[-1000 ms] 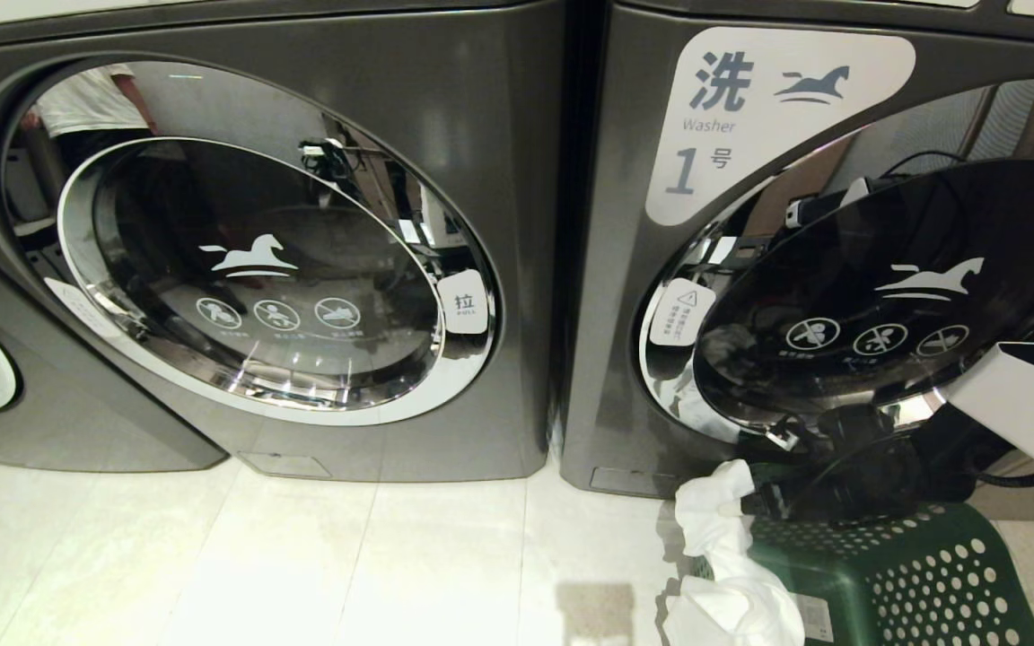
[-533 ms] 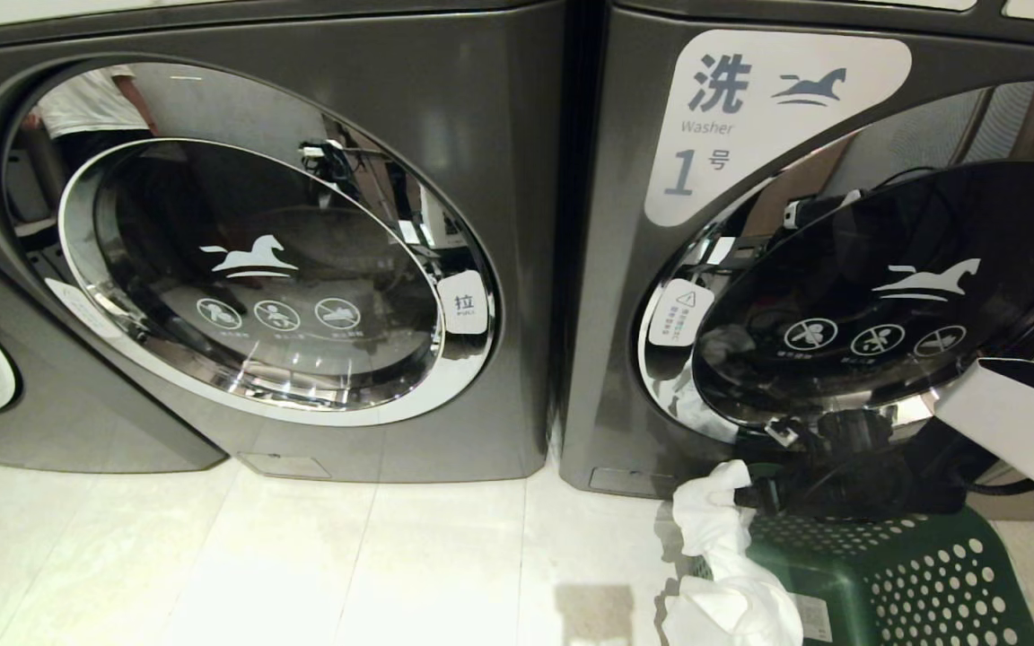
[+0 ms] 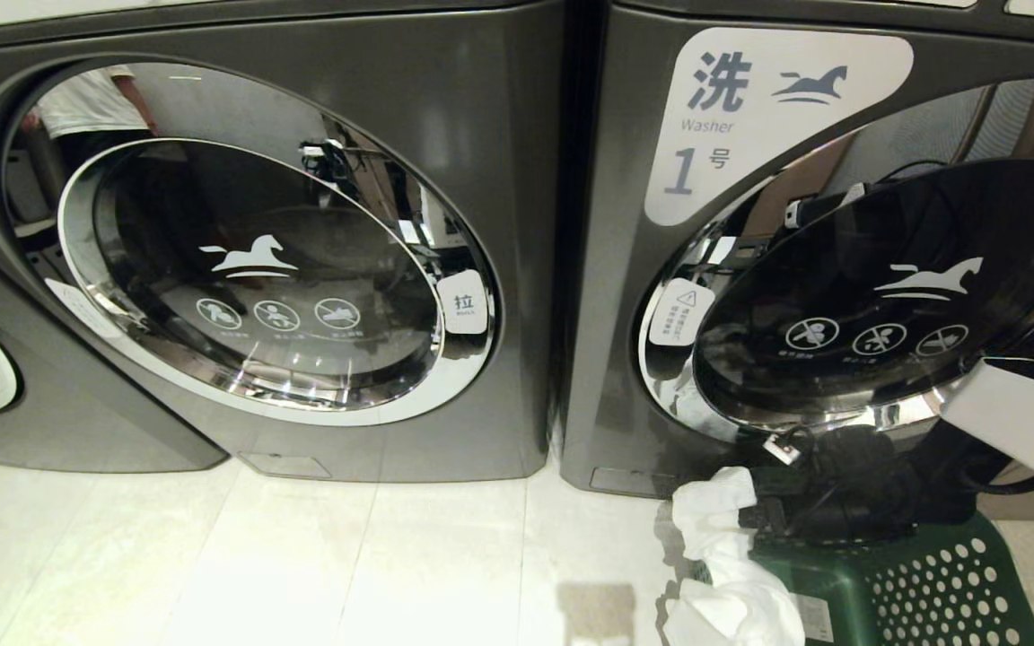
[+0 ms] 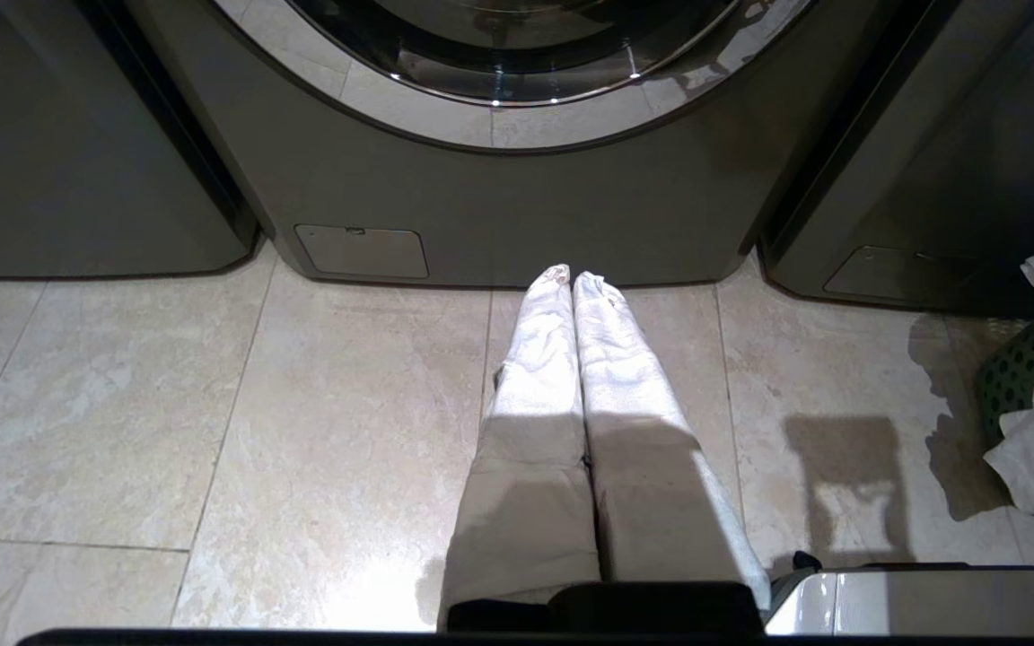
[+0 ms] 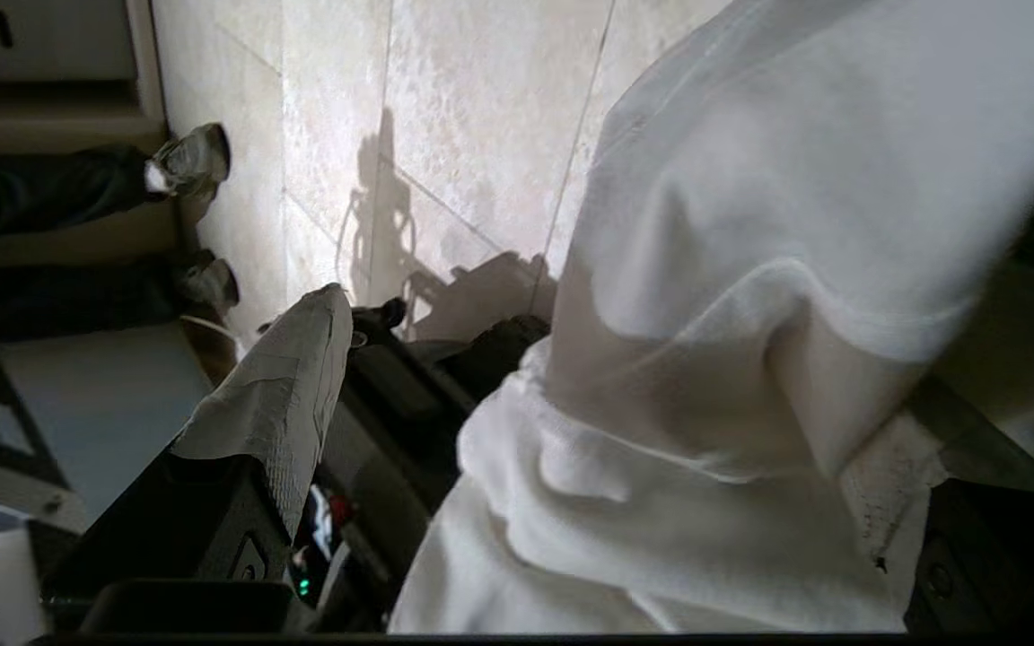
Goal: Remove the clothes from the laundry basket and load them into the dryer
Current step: Take the clothes out of the basket
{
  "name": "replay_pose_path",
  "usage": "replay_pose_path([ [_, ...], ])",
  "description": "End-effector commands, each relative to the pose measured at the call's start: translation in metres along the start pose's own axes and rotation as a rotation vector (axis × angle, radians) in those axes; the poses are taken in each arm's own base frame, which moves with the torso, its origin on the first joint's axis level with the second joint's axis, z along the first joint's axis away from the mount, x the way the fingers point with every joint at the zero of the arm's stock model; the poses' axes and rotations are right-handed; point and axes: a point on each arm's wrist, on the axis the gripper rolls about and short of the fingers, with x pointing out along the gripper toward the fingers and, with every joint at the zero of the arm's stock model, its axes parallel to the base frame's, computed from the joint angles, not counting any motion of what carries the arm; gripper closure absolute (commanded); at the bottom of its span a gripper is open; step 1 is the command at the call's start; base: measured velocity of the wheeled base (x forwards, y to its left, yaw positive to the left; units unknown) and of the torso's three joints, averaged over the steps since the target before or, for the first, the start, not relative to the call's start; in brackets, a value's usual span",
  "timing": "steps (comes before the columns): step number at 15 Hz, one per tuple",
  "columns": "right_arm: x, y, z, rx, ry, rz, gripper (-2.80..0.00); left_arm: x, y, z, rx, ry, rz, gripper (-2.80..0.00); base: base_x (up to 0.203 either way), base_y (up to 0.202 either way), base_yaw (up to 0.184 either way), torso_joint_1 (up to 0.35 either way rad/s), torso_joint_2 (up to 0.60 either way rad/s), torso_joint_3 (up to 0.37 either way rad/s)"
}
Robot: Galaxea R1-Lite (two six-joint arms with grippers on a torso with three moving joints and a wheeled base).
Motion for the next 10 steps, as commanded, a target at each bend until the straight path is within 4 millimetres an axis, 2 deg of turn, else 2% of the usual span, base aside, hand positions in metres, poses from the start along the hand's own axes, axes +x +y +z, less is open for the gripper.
replay_pose_path([
  [1, -0.008, 0.010, 0.004, -0.011, -0.009, 0.014, -2.80, 0.000, 0.000, 0.000, 0.000, 0.000, 0.000, 0.00, 0.000, 0.000, 0.000, 0.000, 0.00, 0.000],
  [10, -0.020, 0.024, -0.002, 0.001, 0.007, 0.004, -2.80, 0.000, 0.000, 0.000, 0.000, 0.000, 0.000, 0.00, 0.000, 0.000, 0.000, 0.000, 0.00, 0.000],
])
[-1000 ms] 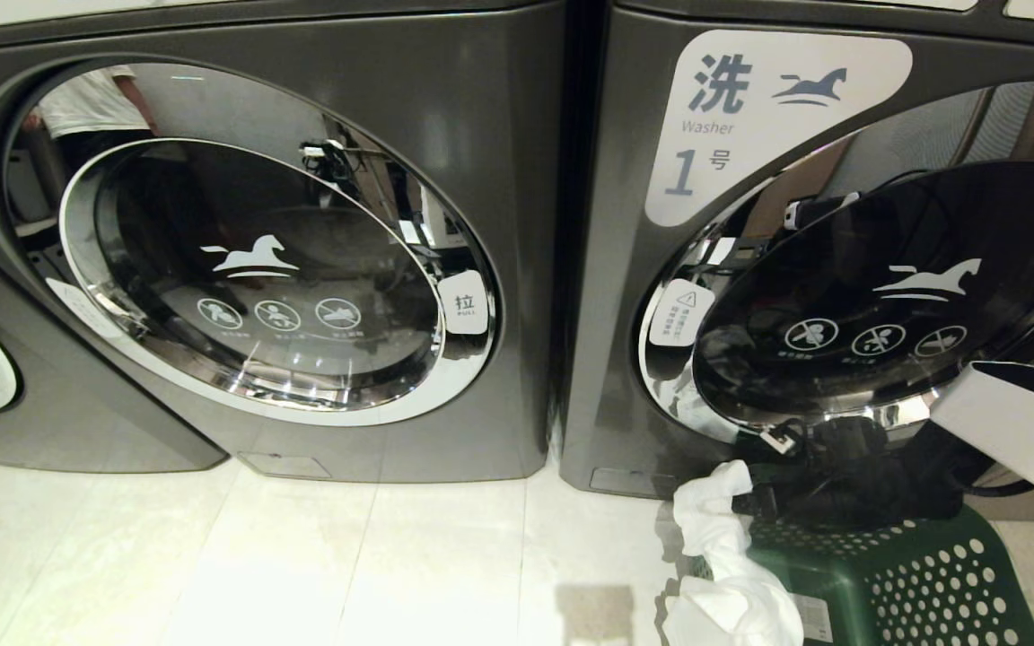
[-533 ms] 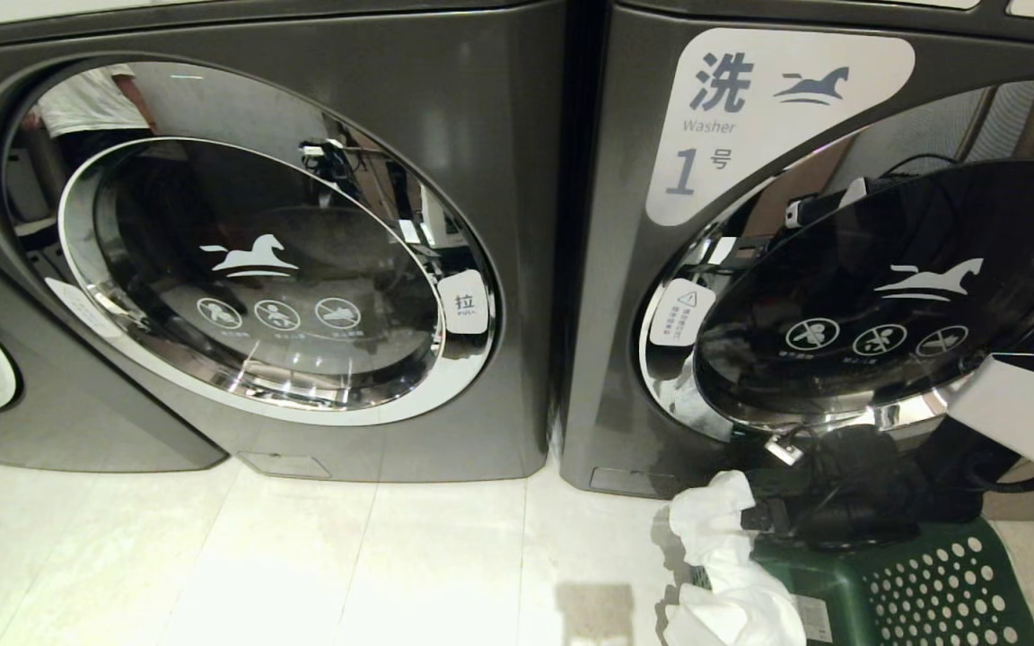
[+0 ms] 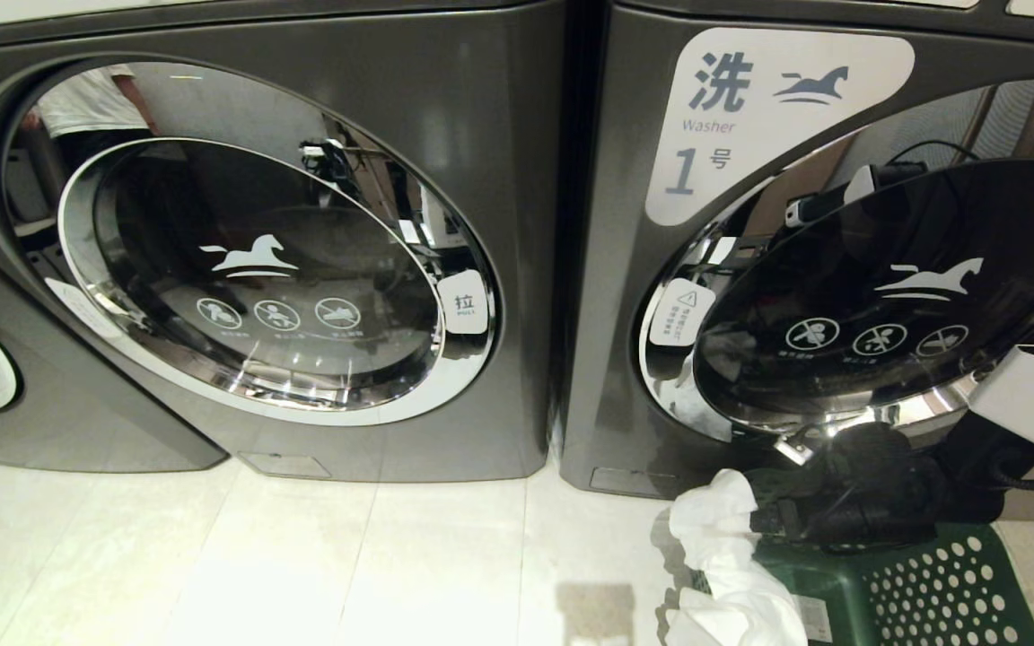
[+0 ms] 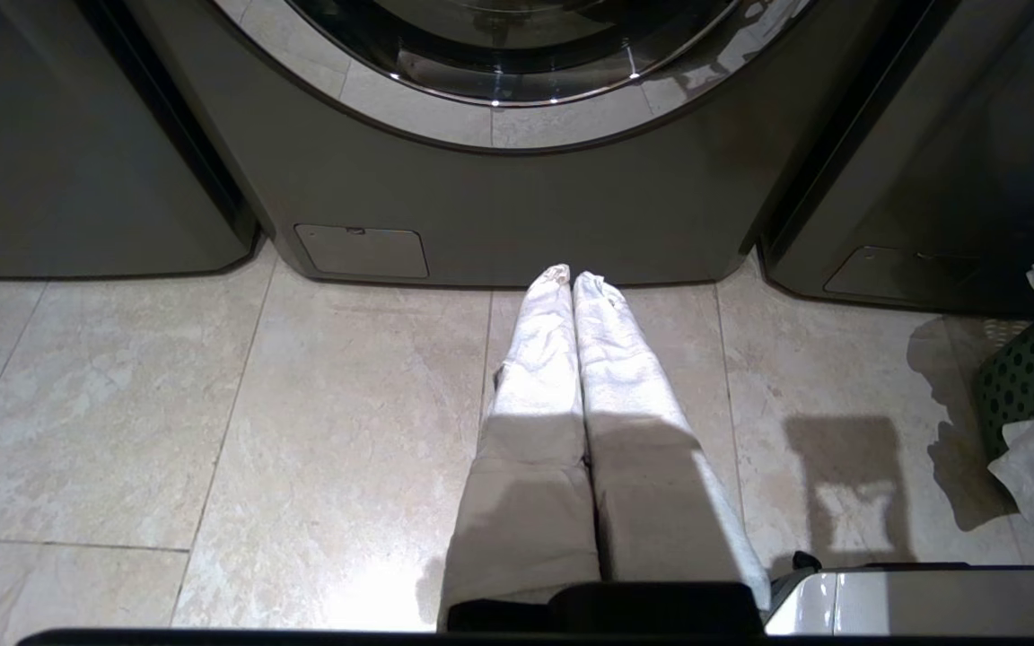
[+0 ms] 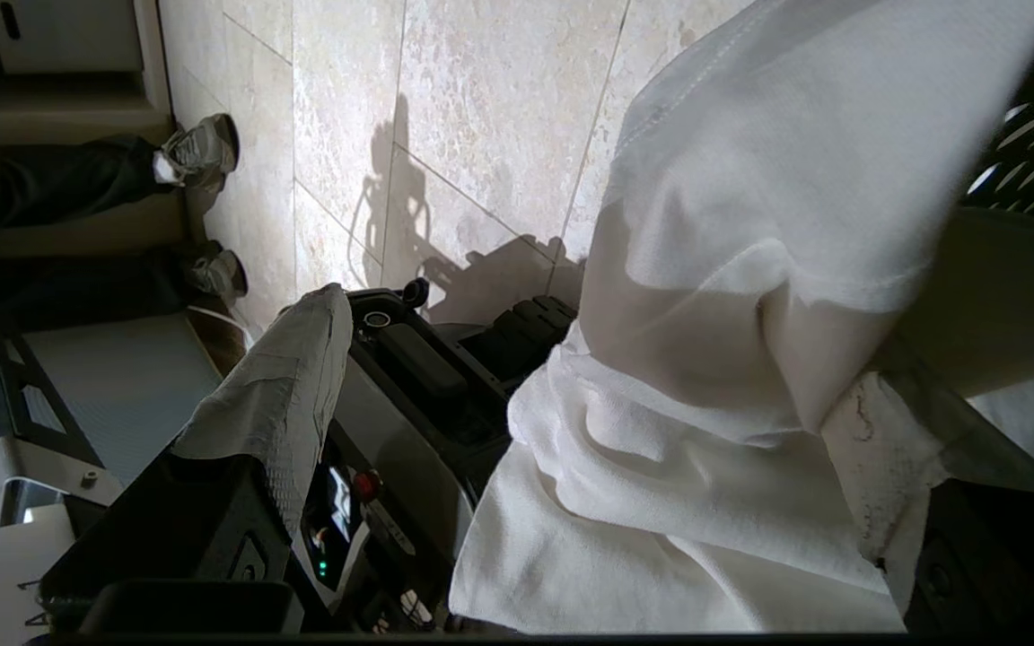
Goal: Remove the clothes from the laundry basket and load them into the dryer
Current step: Take the clothes out of the basket
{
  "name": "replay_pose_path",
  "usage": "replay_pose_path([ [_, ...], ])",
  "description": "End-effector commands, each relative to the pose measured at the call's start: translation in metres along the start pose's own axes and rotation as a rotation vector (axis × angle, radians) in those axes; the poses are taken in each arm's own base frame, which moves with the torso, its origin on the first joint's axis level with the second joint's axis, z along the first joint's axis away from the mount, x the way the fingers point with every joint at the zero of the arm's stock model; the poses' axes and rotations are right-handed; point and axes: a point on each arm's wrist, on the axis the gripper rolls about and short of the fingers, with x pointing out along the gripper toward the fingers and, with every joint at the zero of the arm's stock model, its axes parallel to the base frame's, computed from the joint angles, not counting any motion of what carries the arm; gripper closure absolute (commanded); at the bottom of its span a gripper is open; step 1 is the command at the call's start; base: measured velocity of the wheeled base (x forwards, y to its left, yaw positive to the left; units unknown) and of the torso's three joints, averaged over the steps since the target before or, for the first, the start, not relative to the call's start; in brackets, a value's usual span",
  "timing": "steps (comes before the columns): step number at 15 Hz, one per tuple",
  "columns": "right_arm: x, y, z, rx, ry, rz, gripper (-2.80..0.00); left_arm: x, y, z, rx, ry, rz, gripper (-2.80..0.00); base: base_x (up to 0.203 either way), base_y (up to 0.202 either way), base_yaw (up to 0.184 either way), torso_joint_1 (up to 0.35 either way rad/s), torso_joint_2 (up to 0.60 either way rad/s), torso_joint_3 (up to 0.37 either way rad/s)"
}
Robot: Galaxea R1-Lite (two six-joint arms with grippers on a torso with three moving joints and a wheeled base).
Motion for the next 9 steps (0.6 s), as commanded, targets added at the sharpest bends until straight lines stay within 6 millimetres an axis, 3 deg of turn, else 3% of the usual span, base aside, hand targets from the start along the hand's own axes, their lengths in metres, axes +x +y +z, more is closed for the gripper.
replay_pose_path([
  [1, -0.003, 0.003, -0.001, -0.010, -0.002, -0.001, -2.80, 0.000, 0.000, 0.000, 0.000, 0.000, 0.000, 0.00, 0.000, 0.000, 0.000, 0.000, 0.00, 0.000],
  [3, -0.003, 0.003, -0.008, -0.051, 0.012, -0.003, -2.80, 0.000, 0.000, 0.000, 0.000, 0.000, 0.000, 0.00, 0.000, 0.000, 0.000, 0.000, 0.00, 0.000],
  [4, -0.004, 0.002, -0.009, -0.051, 0.015, -0.009, 0.00, 0.000, 0.000, 0.000, 0.000, 0.000, 0.000, 0.00, 0.000, 0.000, 0.000, 0.000, 0.00, 0.000],
  [9, -0.002, 0.000, -0.012, -0.038, 0.030, -0.039, 0.00, 0.000, 0.000, 0.000, 0.000, 0.000, 0.000, 0.00, 0.000, 0.000, 0.000, 0.000, 0.00, 0.000],
])
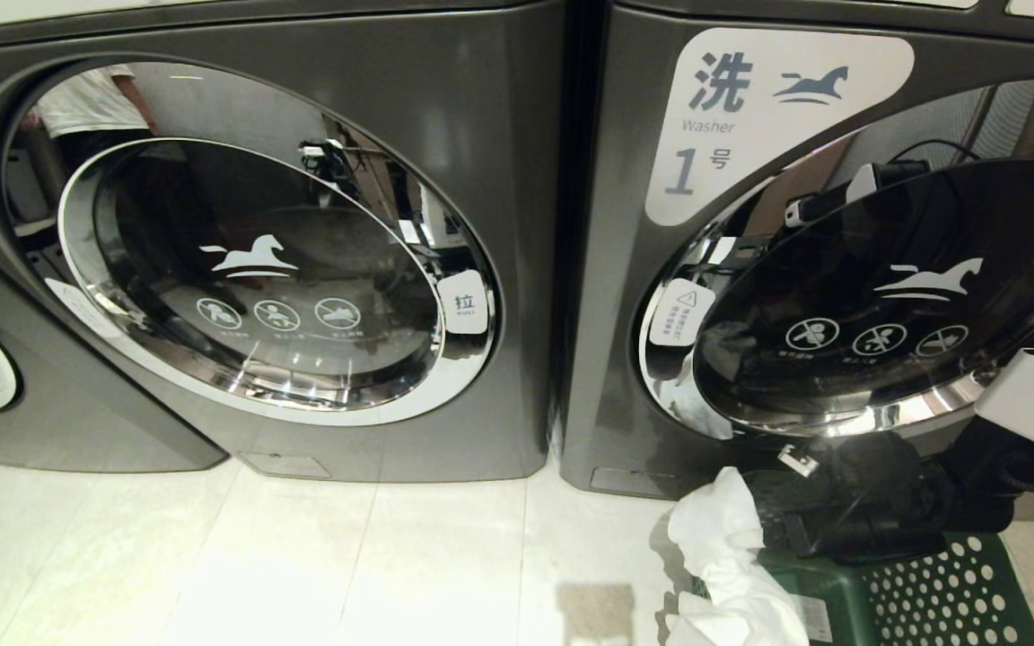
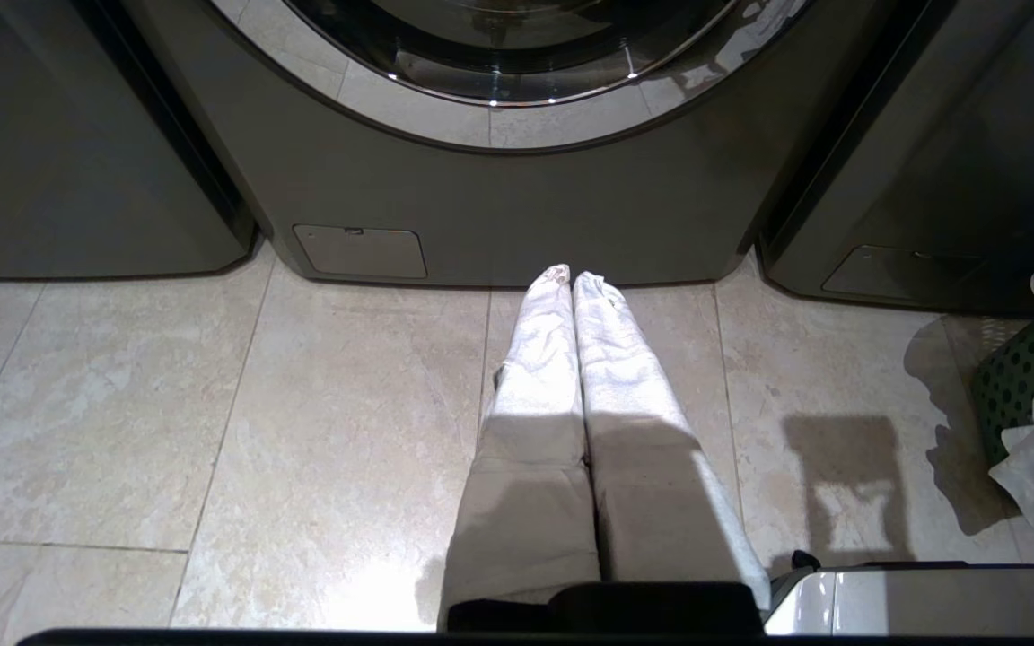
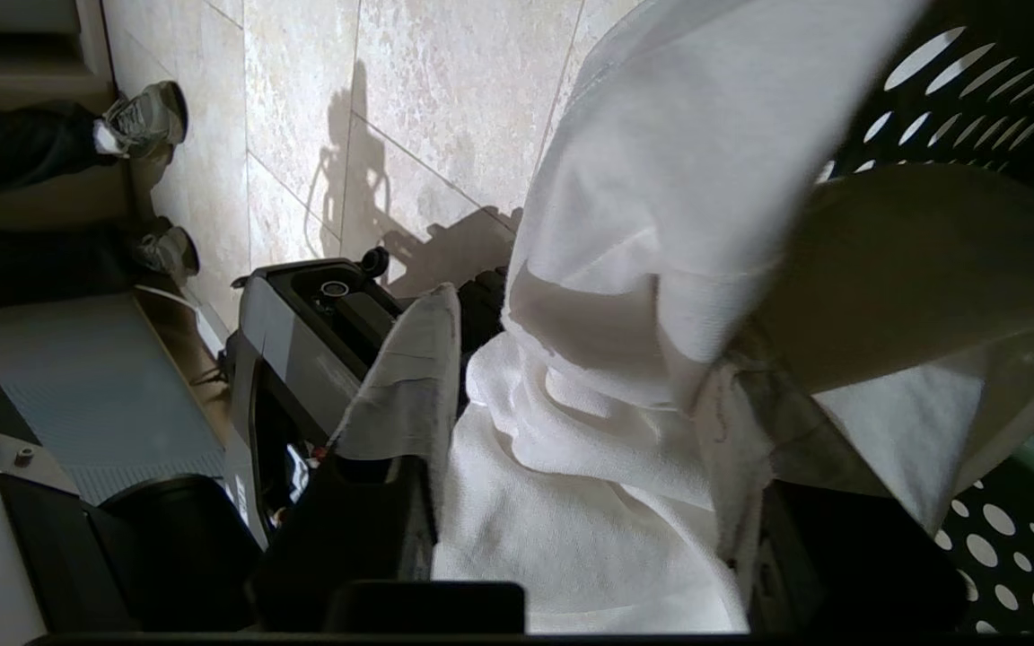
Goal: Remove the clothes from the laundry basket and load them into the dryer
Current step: Take the clothes out of the basket
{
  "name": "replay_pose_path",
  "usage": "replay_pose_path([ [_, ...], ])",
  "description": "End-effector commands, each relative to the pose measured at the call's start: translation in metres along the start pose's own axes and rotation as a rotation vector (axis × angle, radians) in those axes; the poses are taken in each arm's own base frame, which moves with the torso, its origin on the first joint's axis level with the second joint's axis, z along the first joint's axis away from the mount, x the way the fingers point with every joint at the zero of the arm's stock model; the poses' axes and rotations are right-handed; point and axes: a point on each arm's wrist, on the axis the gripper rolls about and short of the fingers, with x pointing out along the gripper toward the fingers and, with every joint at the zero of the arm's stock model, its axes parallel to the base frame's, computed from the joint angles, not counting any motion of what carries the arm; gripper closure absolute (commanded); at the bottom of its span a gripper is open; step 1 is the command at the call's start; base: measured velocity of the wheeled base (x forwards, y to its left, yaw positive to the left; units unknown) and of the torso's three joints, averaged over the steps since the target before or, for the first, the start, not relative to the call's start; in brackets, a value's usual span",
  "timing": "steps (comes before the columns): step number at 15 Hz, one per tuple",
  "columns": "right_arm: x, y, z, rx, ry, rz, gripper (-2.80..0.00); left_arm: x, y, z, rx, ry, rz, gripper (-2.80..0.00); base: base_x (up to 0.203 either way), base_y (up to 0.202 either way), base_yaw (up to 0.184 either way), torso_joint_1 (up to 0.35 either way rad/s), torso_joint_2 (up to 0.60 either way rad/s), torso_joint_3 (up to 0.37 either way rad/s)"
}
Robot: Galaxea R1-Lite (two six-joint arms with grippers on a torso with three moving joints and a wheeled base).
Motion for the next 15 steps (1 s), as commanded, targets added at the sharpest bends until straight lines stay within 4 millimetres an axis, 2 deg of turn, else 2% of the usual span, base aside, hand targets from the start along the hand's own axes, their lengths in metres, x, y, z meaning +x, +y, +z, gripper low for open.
replay_pose_path([
  [1, 0.001, -0.001, -0.002, 0.004, 0.003, 0.006, 0.00, 0.000, 0.000, 0.000, 0.000, 0.000, 0.000, 0.00, 0.000, 0.000, 0.000, 0.000, 0.00, 0.000],
  [5, 0.004, -0.003, -0.008, 0.034, 0.043, -0.035, 0.00, 0.000, 0.000, 0.000, 0.000, -0.002, 0.000, 0.00, 0.000, 0.000, 0.000, 0.000, 0.00, 0.000],
  [8, -0.005, 0.003, 0.001, 0.017, 0.025, -0.047, 0.00, 0.000, 0.000, 0.000, 0.000, 0.000, 0.000, 0.00, 0.000, 0.000, 0.000, 0.000, 0.00, 0.000],
  [10, -0.021, 0.015, 0.015, -0.022, -0.015, -0.062, 0.00, 0.000, 0.000, 0.000, 0.000, 0.000, 0.000, 0.00, 0.000, 0.000, 0.000, 0.000, 0.00, 0.000],
  [12, -0.045, 0.035, 0.028, -0.025, -0.030, -0.071, 0.00, 0.000, 0.000, 0.000, 0.000, 0.000, 0.000, 0.00, 0.000, 0.000, 0.000, 0.000, 0.00, 0.000],
  [15, -0.091, 0.082, 0.037, 0.004, -0.021, -0.076, 0.00, 0.000, 0.000, 0.000, 0.000, 0.000, 0.000, 0.00, 0.000, 0.000, 0.000, 0.000, 0.00, 0.000],
])
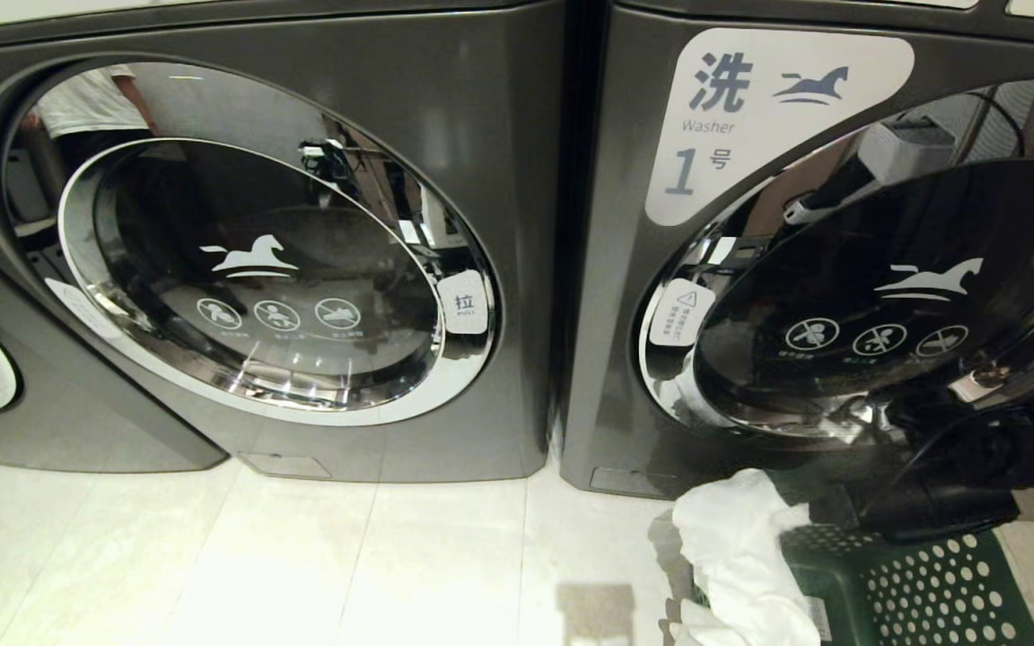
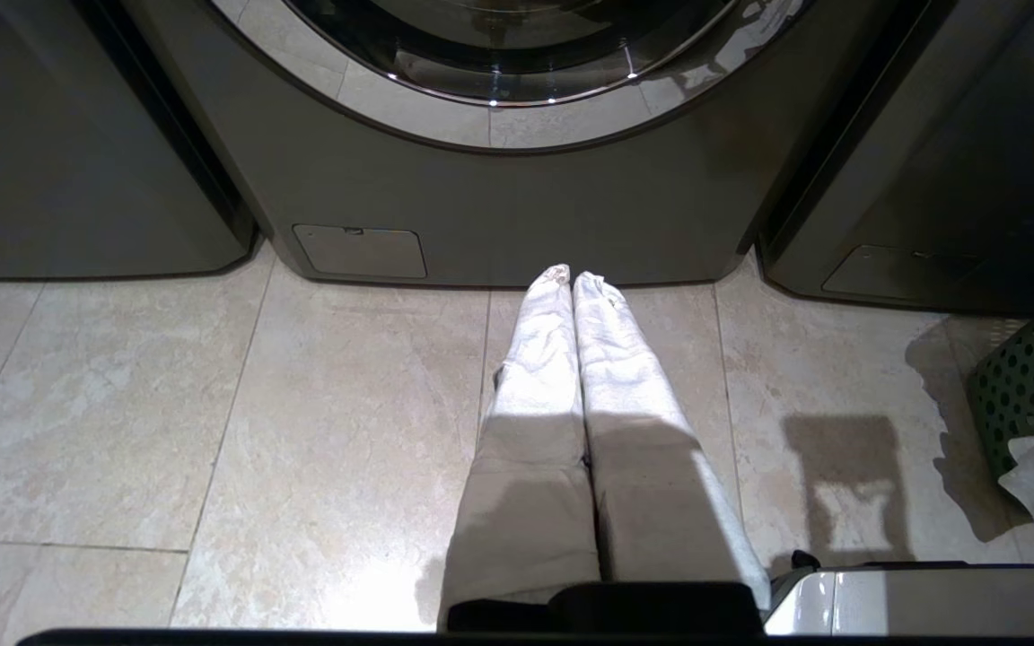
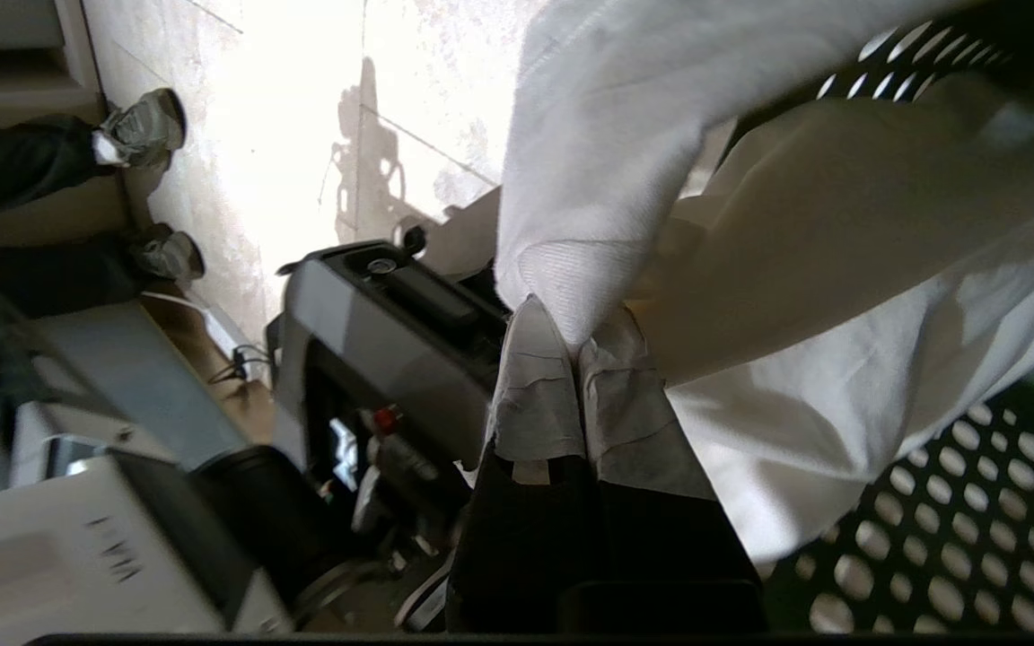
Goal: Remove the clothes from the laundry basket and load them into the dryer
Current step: Take the clothes out of the basket
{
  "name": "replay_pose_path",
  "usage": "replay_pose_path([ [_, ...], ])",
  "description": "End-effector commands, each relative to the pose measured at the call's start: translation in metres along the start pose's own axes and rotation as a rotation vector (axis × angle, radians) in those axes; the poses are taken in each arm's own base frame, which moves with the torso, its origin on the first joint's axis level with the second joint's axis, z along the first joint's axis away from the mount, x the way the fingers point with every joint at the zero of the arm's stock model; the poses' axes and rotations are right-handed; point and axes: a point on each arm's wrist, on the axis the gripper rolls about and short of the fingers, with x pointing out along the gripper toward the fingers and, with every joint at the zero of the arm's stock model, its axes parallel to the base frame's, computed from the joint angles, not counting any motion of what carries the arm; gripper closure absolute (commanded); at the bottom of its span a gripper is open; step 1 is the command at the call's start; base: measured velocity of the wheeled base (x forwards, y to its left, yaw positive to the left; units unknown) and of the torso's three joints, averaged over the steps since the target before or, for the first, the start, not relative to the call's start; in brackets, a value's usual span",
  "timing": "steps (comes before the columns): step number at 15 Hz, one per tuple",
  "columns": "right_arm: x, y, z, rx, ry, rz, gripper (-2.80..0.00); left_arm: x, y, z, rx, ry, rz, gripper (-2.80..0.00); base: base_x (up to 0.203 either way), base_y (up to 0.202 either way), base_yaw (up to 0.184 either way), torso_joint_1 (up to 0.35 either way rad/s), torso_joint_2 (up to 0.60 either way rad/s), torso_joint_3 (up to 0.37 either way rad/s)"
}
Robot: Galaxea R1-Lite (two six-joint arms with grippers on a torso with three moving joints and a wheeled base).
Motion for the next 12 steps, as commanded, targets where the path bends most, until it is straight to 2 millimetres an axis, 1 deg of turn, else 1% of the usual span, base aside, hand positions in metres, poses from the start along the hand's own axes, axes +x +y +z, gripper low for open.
replay_pose_path([
  [1, -0.039, 0.038, 0.006, -0.029, -0.032, -0.017, 0.00, 0.000, 0.000, 0.000, 0.000, 0.000, 0.000, 0.00, 0.000, 0.000, 0.000, 0.000, 0.00, 0.000],
  [4, -0.084, 0.086, -0.011, -0.007, -0.016, -0.064, 0.00, 0.000, 0.000, 0.000, 0.000, 0.000, 0.000, 0.00, 0.000, 0.000, 0.000, 0.000, 0.00, 0.000],
  [8, -0.139, 0.153, -0.051, -0.039, -0.072, -0.182, 0.00, 0.000, 0.000, 0.000, 0.000, 0.000, 0.000, 0.00, 0.000, 0.000, 0.000, 0.000, 0.00, 0.000],
  [10, -0.162, 0.183, -0.073, -0.070, -0.129, -0.271, 0.00, 0.000, 0.000, 0.000, 0.000, 0.000, 0.000, 0.00, 0.000, 0.000, 0.000, 0.000, 0.00, 0.000],
  [12, -0.179, 0.208, -0.096, -0.076, -0.197, -0.409, 0.00, 0.000, 0.000, 0.000, 0.000, 0.000, 0.000, 0.00, 0.000, 0.000, 0.000, 0.000, 0.00, 0.000],
])
